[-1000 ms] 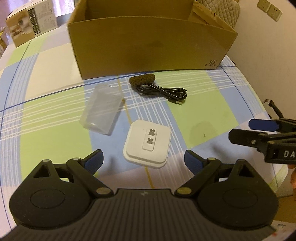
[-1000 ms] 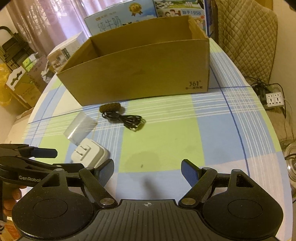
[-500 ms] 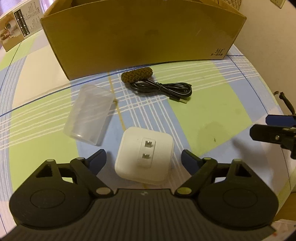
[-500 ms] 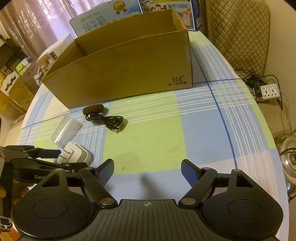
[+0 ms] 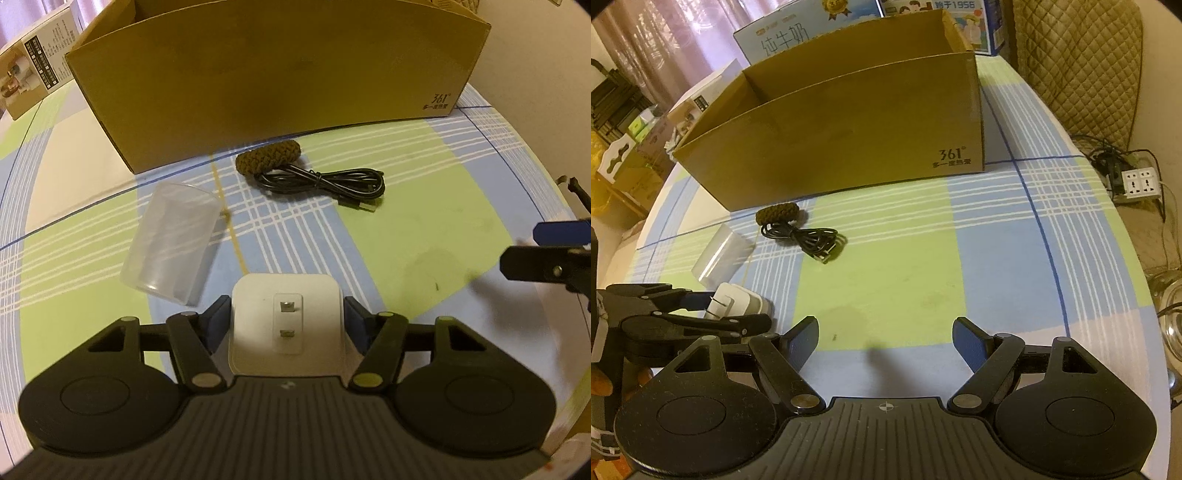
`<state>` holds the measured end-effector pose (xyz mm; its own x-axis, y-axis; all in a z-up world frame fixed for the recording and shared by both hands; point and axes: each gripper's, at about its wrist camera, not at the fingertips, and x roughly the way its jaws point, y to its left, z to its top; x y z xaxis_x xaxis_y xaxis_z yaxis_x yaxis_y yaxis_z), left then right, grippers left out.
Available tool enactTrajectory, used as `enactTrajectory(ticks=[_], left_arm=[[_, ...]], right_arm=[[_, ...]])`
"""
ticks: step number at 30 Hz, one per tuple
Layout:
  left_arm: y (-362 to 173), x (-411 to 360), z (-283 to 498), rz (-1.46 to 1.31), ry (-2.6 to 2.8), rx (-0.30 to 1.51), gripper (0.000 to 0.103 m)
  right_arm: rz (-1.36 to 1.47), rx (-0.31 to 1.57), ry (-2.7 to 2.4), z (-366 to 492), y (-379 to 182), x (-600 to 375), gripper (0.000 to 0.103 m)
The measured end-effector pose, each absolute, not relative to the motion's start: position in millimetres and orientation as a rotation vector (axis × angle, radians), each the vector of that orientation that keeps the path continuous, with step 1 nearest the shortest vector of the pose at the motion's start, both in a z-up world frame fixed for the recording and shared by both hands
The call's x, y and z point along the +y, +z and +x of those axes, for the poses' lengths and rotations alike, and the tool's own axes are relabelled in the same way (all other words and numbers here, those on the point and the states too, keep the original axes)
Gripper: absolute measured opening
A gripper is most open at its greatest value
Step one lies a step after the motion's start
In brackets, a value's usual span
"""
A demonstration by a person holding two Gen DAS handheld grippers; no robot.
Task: Organize objects
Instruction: 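Grasp the black cable with the right tool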
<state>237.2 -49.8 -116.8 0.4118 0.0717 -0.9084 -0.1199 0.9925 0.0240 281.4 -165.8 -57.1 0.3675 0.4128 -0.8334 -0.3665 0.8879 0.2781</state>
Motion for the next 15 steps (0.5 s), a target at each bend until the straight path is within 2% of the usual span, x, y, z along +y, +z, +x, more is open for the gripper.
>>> enactTrajectory(ticks=[15], left_arm=[[-98.7,-6.7,184.9,-0.16,0.271,1.129,0.061]], right_arm=[[-0.078,0.994,0.693,309.3,-65.6,-121.6,0.077]])
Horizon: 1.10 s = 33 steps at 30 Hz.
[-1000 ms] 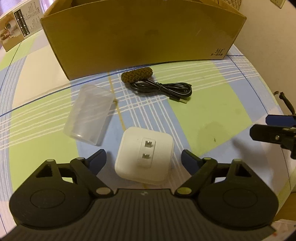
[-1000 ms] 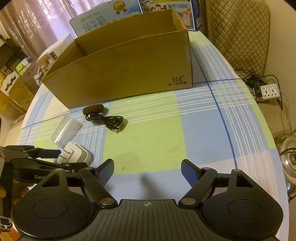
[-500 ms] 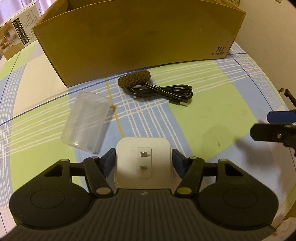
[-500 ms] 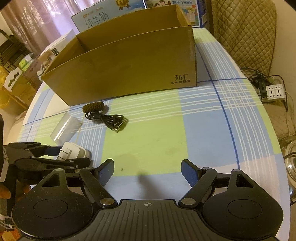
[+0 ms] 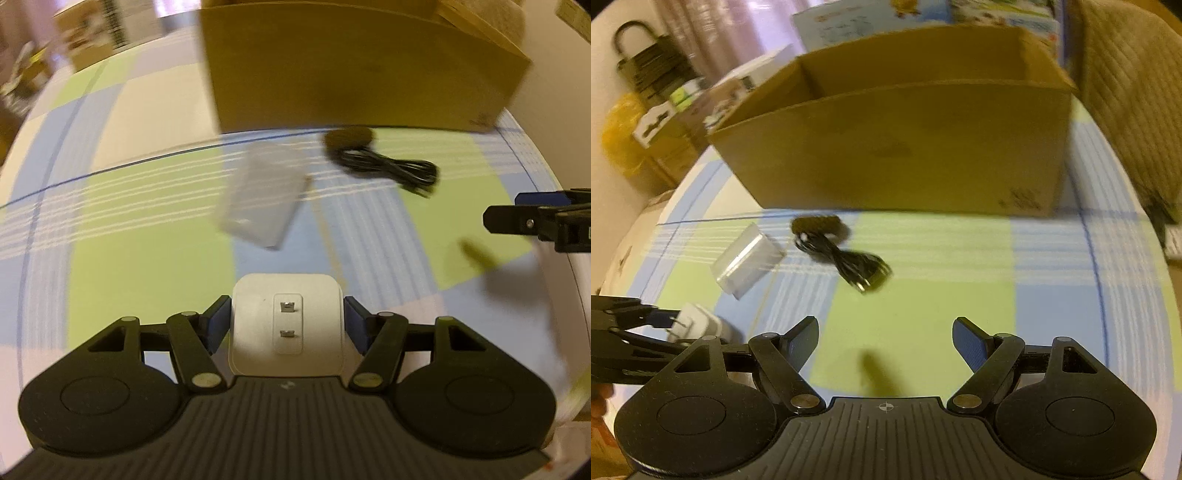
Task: Organize objects
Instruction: 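Grasp the black cable with the right tool, then carry the charger with the left tool while the right carries the cable toward the box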
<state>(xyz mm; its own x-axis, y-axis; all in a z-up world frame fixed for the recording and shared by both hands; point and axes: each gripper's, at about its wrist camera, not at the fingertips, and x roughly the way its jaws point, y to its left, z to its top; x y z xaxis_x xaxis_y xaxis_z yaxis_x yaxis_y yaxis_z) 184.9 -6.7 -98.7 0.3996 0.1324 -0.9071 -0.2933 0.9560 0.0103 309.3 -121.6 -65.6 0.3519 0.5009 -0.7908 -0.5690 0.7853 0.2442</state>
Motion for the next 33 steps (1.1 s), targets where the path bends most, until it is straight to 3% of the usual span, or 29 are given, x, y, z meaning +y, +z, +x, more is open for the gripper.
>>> enactTrajectory(ticks=[9,13,16,21,33], left_arm=[[-87.9,31.7,160.2,-0.227,0.422,1.108,0.061],[-85.1,39.0,154.8,-0.243,0.451,1.099,0.061],[-83.8,42.4,152.8,-0.248,0.46,1.095,0.061],[-83.3,43.1,152.9,-0.253,0.464,1.093,0.061],[-85.9,34.3,158.1,-0.25,0.419,1.1,0.061]], right_arm=[[-0.236,0.871,0.876,332.2,-81.7,-69.9,0.076],[-0.319,0.87,0.922,340.5,-95.3,-48.5,0.057],[-0.37,0.872,0.939,342.6,-103.9,-38.7,0.052],[-0.435,0.86,0.967,333.7,-107.2,-38.7,0.023],[-0.35,0.914,0.954,275.3,-101.3,-88.4,0.022]])
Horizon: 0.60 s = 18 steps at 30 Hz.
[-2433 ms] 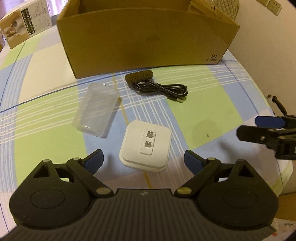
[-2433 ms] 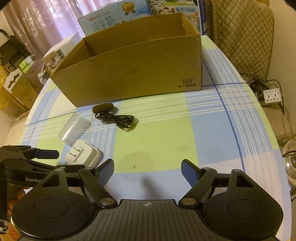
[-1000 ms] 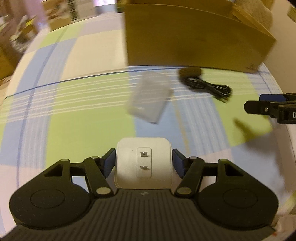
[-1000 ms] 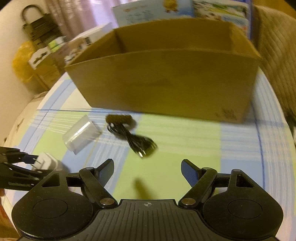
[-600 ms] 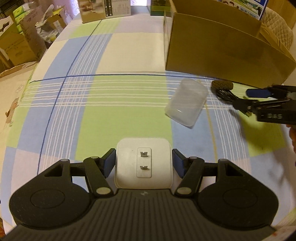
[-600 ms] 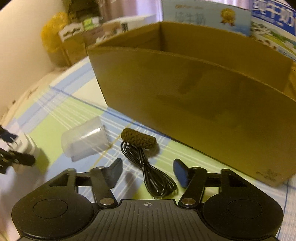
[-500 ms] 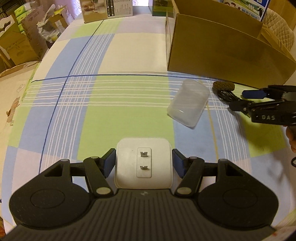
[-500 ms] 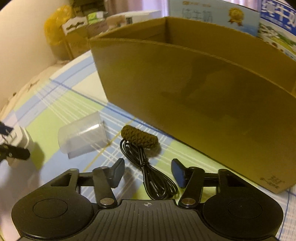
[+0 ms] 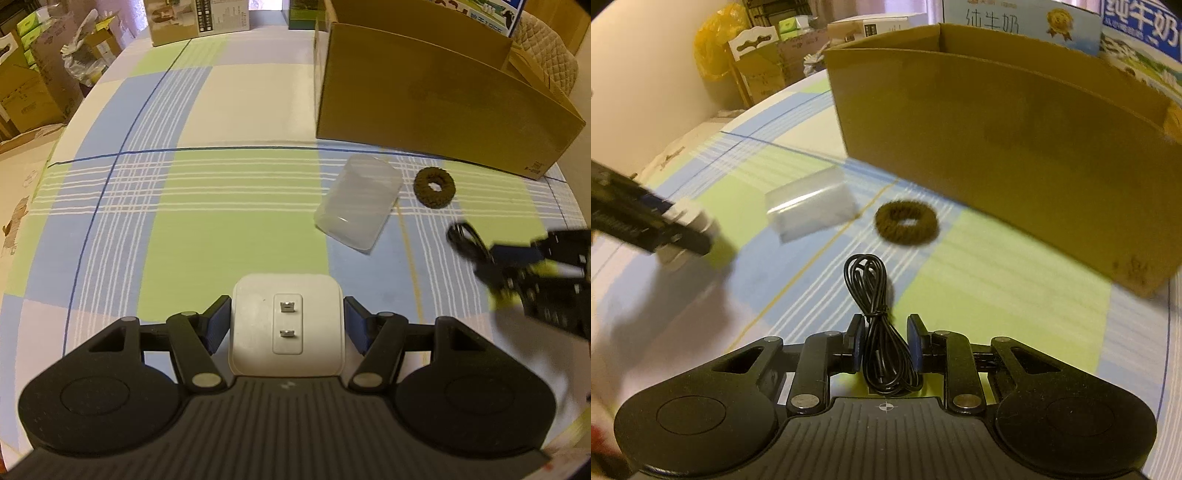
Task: Organize objects
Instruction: 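Carry the charger with the left tool while the right carries the cable toward the box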
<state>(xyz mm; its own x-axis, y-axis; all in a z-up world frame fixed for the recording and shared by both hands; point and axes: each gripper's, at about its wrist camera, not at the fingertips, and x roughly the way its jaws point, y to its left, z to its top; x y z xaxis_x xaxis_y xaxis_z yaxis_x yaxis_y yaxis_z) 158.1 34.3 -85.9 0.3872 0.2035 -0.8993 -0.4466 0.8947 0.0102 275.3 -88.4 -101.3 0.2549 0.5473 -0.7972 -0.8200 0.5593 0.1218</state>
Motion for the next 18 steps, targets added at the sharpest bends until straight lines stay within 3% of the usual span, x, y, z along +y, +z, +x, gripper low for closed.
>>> enactTrajectory(ticks=[3,5,12,15,17,18], left_arm=[[-87.3,31.7,159.4,-0.247,0.408,1.103,0.061],[-88.8,30.4,159.8,-0.247,0.402,1.107,0.061],[-87.4,28.3,156.7,-0.243,0.401,1.105,0.061],[-85.9,30.7,151.7,-0.249,0.415,1.102,0.061],[-85.4,32.6,147.7,-0.254,0.426,1.101,0.061],[-85.3,33.7,145.7,-0.257,0.432,1.1,0.061]], right_arm=[[-0.358,0.899,0.97,262.0,-101.0,-92.2,0.03],[-0.368,0.889,0.986,256.5,-101.2,-90.5,0.044],[-0.423,0.828,0.951,254.7,-107.2,-69.5,0.047],[-0.427,0.814,0.954,256.4,-109.6,-63.7,0.04],[-0.427,0.807,0.96,257.7,-109.1,-61.9,0.021],[-0.431,0.807,0.954,258.6,-109.2,-60.2,0.02]])
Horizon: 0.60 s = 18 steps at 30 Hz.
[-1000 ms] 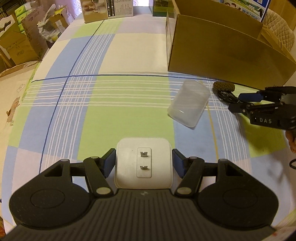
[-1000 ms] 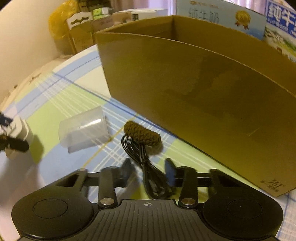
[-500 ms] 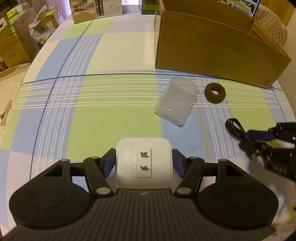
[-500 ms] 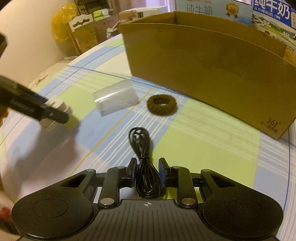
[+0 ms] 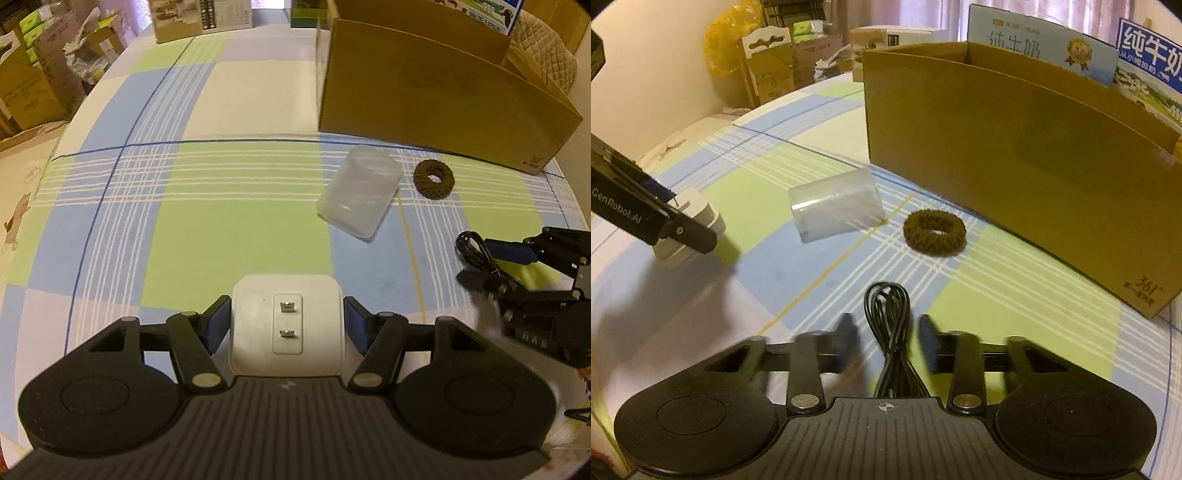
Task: Organize objects
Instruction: 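Carry the charger with the left tool while the right carries the cable toward the box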
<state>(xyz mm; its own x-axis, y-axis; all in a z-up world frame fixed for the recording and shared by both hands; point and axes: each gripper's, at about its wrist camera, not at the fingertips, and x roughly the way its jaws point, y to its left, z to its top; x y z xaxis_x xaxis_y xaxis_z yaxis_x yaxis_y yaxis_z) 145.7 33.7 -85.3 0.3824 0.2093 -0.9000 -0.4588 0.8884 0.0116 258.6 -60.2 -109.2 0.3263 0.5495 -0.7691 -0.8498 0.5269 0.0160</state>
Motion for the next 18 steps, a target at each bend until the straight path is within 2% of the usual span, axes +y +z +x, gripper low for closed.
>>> enactTrajectory(ticks=[18], left_arm=[[-79.5,33.1,139.9,-0.254,0.439,1.084,0.061]], right_arm=[[-0.366,0.87,0.92,257.5,-101.7,-71.5,0.019]])
